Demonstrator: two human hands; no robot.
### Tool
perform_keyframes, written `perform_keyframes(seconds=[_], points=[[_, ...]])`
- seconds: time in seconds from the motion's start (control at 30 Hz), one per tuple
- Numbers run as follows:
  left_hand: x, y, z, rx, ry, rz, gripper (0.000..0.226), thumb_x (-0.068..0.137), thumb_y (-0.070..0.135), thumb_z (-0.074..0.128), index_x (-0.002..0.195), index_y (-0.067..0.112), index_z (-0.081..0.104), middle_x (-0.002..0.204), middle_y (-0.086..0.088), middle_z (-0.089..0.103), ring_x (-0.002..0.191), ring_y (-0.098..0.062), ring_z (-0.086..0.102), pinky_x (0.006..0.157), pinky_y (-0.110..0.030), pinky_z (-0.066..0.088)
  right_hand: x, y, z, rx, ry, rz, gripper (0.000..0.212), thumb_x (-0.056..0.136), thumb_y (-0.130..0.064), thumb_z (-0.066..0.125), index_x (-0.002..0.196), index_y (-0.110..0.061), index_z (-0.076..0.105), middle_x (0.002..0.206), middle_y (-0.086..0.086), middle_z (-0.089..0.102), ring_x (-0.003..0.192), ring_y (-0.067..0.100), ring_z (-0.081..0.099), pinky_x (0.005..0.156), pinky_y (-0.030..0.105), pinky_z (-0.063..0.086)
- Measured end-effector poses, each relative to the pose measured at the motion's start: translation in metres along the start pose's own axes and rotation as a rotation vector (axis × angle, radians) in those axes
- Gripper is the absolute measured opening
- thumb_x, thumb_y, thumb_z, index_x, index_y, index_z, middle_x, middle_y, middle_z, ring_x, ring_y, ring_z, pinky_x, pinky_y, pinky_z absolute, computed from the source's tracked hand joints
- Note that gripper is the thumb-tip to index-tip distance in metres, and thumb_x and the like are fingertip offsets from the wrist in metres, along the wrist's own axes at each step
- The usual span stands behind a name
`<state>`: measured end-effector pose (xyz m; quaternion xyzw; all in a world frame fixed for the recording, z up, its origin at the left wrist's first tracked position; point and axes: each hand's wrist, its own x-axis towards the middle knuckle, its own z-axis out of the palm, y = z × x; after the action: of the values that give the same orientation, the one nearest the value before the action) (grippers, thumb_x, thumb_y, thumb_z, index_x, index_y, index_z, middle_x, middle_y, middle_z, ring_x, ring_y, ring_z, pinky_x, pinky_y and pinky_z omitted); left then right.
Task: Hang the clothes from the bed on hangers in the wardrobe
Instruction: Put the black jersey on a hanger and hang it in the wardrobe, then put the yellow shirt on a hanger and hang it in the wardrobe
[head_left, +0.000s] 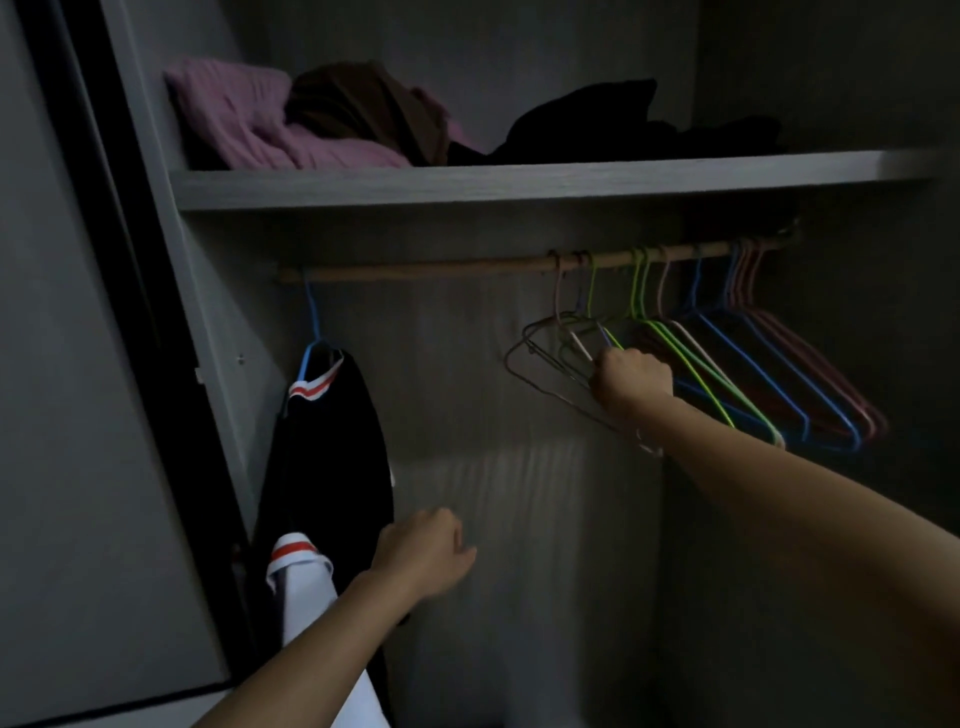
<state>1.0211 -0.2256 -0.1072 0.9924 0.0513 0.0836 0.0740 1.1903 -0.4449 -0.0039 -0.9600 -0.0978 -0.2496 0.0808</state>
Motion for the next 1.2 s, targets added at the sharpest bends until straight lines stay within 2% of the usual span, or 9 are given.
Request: perform_keyframes(seconds=[0.23, 0.37, 0.5, 0.6, 0.7, 0.83, 0.93, 1.03, 1.2], points=[[0.016, -0.020, -0.001, -0.031, 0.017, -0.095, 0.027, 0.087, 0.047, 0.053, 0.072, 0.024, 0.053, 0.088, 0.002, 0.063, 0.093, -0.022, 0.063, 0.069, -0.027, 0.042, -0.002, 0.000, -0.015, 0.249, 0.156, -0.056, 0.019, 0.097, -0.033, 0.046, 0.102, -0.020, 0.058, 0.097, 0.012, 0.067, 0.089, 0.037, 0.062, 0.068, 0.038, 0.045], [0.020, -0.023, -0.001, -0.081, 0.115, -0.074, 0.026, 0.087, 0.046, 0.053, 0.099, 0.024, 0.063, 0.108, -0.001, 0.065, 0.103, -0.024, 0.061, 0.078, -0.029, 0.048, -0.050, 0.014, -0.021, 0.364, 0.098, -0.102, 0.021, 0.096, -0.038, 0.051, 0.106, -0.024, 0.062, 0.100, 0.008, 0.069, 0.094, 0.033, 0.063, 0.072, 0.039, 0.049], [0.021, -0.022, 0.003, -0.241, 0.410, 0.097, 0.048, 0.089, 0.036, 0.059, 0.130, 0.012, 0.050, 0.126, -0.014, 0.049, 0.115, -0.035, 0.050, 0.090, -0.042, 0.047, -0.135, 0.041, -0.030, 0.392, 0.085, -0.168, 0.016, 0.095, -0.041, 0.054, 0.097, -0.028, 0.062, 0.075, -0.011, 0.061, 0.077, 0.020, 0.064, 0.062, 0.032, 0.044], [0.018, -0.001, 0.009, -0.248, 0.540, 0.190, 0.062, 0.087, 0.045, 0.049, 0.139, 0.013, 0.041, 0.139, -0.017, 0.042, 0.123, -0.038, 0.041, 0.096, -0.050, 0.040, -0.209, 0.068, -0.028, 0.293, 0.083, -0.147, 0.022, 0.095, -0.049, 0.048, 0.097, -0.030, 0.061, 0.069, -0.010, 0.062, 0.067, 0.020, 0.063, 0.059, 0.032, 0.046], [0.006, 0.036, 0.031, -0.236, 0.422, 0.256, 0.062, 0.090, 0.052, 0.032, 0.140, 0.017, 0.043, 0.140, -0.015, 0.047, 0.129, -0.035, 0.040, 0.102, -0.050, 0.031, -0.287, 0.101, -0.028, 0.191, 0.122, -0.124, 0.029, 0.093, -0.052, 0.043, 0.092, -0.029, 0.060, 0.059, -0.004, 0.062, 0.054, 0.020, 0.061, 0.050, 0.027, 0.044], [-0.020, 0.103, 0.078, -0.250, 0.024, 0.485, 0.048, 0.095, 0.058, 0.023, 0.087, 0.026, 0.057, 0.089, -0.006, 0.066, 0.092, -0.034, 0.062, 0.079, -0.042, 0.043, -0.385, 0.162, -0.039, 0.061, 0.077, -0.022, 0.024, 0.093, -0.046, 0.045, 0.088, -0.028, 0.059, 0.056, -0.003, 0.060, 0.048, 0.017, 0.058, 0.043, 0.023, 0.034], [-0.049, 0.169, 0.112, -0.316, -0.160, 0.644, 0.042, 0.091, 0.063, 0.027, 0.081, 0.028, 0.047, 0.063, 0.004, 0.056, 0.068, -0.027, 0.061, 0.060, -0.036, 0.046, -0.448, 0.216, -0.052, -0.055, -0.047, 0.234, 0.030, 0.091, -0.050, 0.047, 0.088, -0.026, 0.066, 0.069, -0.001, 0.067, 0.065, 0.020, 0.063, 0.051, 0.026, 0.031], [-0.095, 0.258, 0.132, -0.286, -0.251, 0.790, 0.034, 0.098, 0.047, 0.038, 0.086, 0.021, 0.056, 0.072, -0.001, 0.062, 0.074, -0.025, 0.062, 0.061, -0.036, 0.042, -0.501, 0.266, -0.066, 0.139, -0.176, 0.508, 0.019, 0.089, -0.047, 0.055, 0.100, -0.033, 0.064, 0.075, -0.009, 0.067, 0.073, 0.014, 0.062, 0.061, 0.028, 0.037], [-0.168, 0.413, 0.178, -0.334, -0.289, 0.994, 0.032, 0.095, 0.051, 0.038, 0.091, 0.028, 0.059, 0.097, -0.006, 0.069, 0.097, -0.030, 0.063, 0.073, -0.036, 0.044, -0.588, 0.366, -0.090, 0.405, -0.107, 0.817, 0.042, 0.080, -0.055, 0.065, 0.117, -0.036, 0.059, 0.077, -0.006, 0.065, 0.067, 0.011, 0.061, 0.070, 0.033, 0.052]])
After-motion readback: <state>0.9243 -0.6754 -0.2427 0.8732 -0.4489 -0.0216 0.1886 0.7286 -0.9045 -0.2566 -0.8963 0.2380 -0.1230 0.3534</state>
